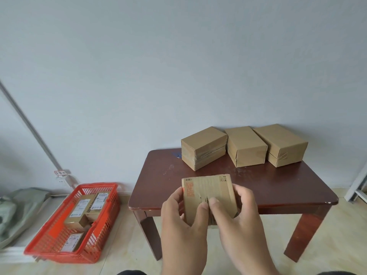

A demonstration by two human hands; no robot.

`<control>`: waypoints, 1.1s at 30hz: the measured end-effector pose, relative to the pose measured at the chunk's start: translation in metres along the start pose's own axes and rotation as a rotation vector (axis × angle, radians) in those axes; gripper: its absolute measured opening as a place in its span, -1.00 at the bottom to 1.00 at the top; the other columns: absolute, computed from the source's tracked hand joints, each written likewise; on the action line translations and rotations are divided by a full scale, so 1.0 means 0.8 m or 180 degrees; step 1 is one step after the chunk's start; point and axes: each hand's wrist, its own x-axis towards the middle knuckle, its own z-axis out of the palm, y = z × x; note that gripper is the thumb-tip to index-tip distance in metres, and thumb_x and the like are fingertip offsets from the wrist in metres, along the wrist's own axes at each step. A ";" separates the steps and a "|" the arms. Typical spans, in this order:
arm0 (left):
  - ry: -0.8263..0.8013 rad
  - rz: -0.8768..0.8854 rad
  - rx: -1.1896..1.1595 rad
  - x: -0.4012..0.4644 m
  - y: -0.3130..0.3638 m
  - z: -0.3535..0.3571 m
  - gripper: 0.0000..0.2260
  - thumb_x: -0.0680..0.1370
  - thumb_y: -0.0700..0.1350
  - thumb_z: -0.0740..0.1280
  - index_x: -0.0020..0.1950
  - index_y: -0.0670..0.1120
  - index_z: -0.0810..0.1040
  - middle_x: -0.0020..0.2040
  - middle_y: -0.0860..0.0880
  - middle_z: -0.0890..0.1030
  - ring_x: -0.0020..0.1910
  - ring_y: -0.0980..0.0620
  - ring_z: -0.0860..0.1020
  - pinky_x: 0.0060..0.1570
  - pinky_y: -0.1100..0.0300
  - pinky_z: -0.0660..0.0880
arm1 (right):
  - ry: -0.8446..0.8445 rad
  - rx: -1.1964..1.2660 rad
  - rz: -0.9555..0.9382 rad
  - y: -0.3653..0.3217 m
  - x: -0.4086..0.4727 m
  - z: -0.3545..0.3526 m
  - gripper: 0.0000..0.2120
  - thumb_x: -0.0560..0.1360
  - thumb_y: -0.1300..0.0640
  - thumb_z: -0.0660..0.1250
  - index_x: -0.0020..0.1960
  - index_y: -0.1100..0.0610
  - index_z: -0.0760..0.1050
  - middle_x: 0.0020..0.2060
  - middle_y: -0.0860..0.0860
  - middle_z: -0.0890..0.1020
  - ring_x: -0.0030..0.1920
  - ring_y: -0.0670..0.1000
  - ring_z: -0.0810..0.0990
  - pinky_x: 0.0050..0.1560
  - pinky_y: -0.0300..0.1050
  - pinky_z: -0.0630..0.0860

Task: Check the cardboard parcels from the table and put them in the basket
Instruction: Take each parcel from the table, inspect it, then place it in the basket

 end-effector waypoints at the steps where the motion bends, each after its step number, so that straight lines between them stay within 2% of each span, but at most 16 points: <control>1: 0.0044 0.0032 0.0021 -0.003 -0.003 0.003 -0.54 0.50 -0.13 0.57 0.34 0.10 0.53 0.21 0.15 0.61 0.15 0.35 0.56 0.09 0.21 0.61 | 0.0030 0.0015 0.0018 0.001 0.003 -0.001 -0.66 0.49 -0.05 0.52 0.16 -0.22 0.45 0.15 -0.09 0.62 0.04 -0.12 0.67 0.06 0.00 0.66; 4: 0.0108 0.0055 0.0014 -0.005 -0.008 0.005 -0.54 0.48 -0.14 0.58 0.32 0.08 0.55 0.21 0.16 0.59 0.14 0.35 0.56 0.06 0.20 0.61 | 0.0073 0.0038 0.0025 0.006 0.006 -0.002 -0.65 0.46 -0.10 0.52 0.16 -0.18 0.45 0.14 -0.06 0.64 0.04 -0.11 0.68 0.04 -0.03 0.65; 7: 0.0104 0.0096 0.0076 0.004 -0.008 0.001 -0.61 0.51 -0.02 0.55 0.30 0.13 0.56 0.17 0.21 0.55 0.09 0.38 0.54 -0.02 0.31 0.53 | 0.0040 -0.0057 -0.0053 0.012 -0.003 0.001 -0.62 0.46 -0.07 0.55 0.17 -0.17 0.46 0.16 -0.09 0.63 0.02 -0.21 0.64 -0.07 -0.29 0.58; 10: 0.0091 0.0106 0.0132 0.009 -0.008 -0.002 -0.66 0.52 0.05 0.52 0.25 0.23 0.54 0.14 0.23 0.51 0.10 0.38 0.51 -0.02 0.39 0.46 | 0.0107 -0.0117 -0.0191 0.016 -0.010 0.005 -0.60 0.44 -0.04 0.57 0.18 -0.22 0.47 0.18 -0.18 0.60 0.05 -0.29 0.61 -0.09 -0.40 0.55; 12: 0.0110 0.0188 0.0178 0.006 -0.009 -0.001 -0.65 0.51 0.05 0.54 0.25 0.22 0.56 0.13 0.22 0.51 0.12 0.36 0.52 -0.01 0.43 0.48 | 0.0103 -0.0116 -0.0222 0.014 -0.007 0.004 -0.56 0.45 -0.06 0.55 0.27 -0.23 0.48 0.21 -0.28 0.52 0.10 -0.29 0.58 -0.06 -0.38 0.54; 15: 0.0161 0.0236 0.0182 -0.002 -0.015 0.005 -0.55 0.47 -0.03 0.59 0.34 0.09 0.60 0.14 0.19 0.52 0.14 0.28 0.55 0.08 0.23 0.58 | 0.0075 -0.0104 -0.0126 0.008 0.004 -0.004 -0.47 0.50 -0.12 0.50 0.43 -0.11 0.48 0.23 -0.28 0.46 0.11 -0.31 0.57 0.00 -0.32 0.50; 17: 0.0143 0.0273 0.0148 -0.006 -0.015 0.007 -0.52 0.46 -0.06 0.59 0.35 0.09 0.60 0.15 0.18 0.54 0.16 0.26 0.56 0.10 0.19 0.58 | 0.0065 -0.0048 -0.0085 0.005 0.009 -0.008 -0.49 0.50 -0.13 0.50 0.41 -0.09 0.51 0.22 -0.25 0.47 0.07 -0.40 0.54 -0.02 -0.34 0.48; 20: 0.0079 0.0191 -0.0099 -0.004 -0.009 0.004 -0.57 0.43 0.11 0.53 0.28 0.18 0.57 0.11 0.23 0.63 0.13 0.34 0.59 0.03 0.25 0.60 | 0.0023 -0.0026 -0.0093 0.005 0.004 -0.008 -0.55 0.47 -0.10 0.54 0.30 -0.19 0.49 0.22 -0.28 0.47 0.11 -0.48 0.48 -0.06 -0.41 0.48; 23: -0.0086 -0.0052 -0.0364 0.007 -0.001 -0.005 -0.64 0.38 0.16 0.48 0.14 0.19 0.53 -0.01 0.28 0.70 0.02 0.34 0.65 -0.14 0.40 0.57 | -0.0011 0.0007 -0.0071 0.010 -0.006 -0.006 -0.57 0.44 -0.07 0.58 0.22 -0.26 0.48 0.20 -0.28 0.52 0.09 -0.39 0.55 -0.07 -0.46 0.51; 26: -0.0157 -0.0048 -0.0374 0.009 0.000 -0.006 -0.66 0.39 0.13 0.49 0.12 0.16 0.53 -0.02 0.27 0.72 0.01 0.27 0.68 -0.12 0.39 0.57 | -0.0068 0.0127 0.0005 0.011 -0.006 -0.005 -0.57 0.45 -0.08 0.56 0.24 -0.26 0.47 0.12 -0.26 0.65 0.10 -0.31 0.62 -0.02 -0.38 0.51; 29: -0.0127 0.0065 -0.0300 0.001 -0.003 -0.002 -0.68 0.38 0.15 0.48 0.10 0.23 0.54 -0.01 0.38 0.69 0.06 0.37 0.64 -0.02 0.34 0.56 | -0.0190 0.0308 0.0136 0.003 0.002 -0.007 -0.66 0.51 -0.07 0.51 0.19 -0.24 0.44 -0.02 -0.44 0.65 -0.03 -0.36 0.64 -0.10 -0.41 0.48; 33: -0.0093 0.0188 -0.0166 -0.006 -0.003 -0.001 -0.68 0.42 0.20 0.52 0.12 0.34 0.53 0.07 0.35 0.69 0.13 0.37 0.62 0.06 0.32 0.54 | -0.0195 0.0593 0.0353 -0.008 0.005 -0.008 -0.56 0.39 -0.29 0.44 0.19 -0.21 0.42 -0.05 -0.27 0.70 -0.08 -0.36 0.64 -0.06 -0.22 0.49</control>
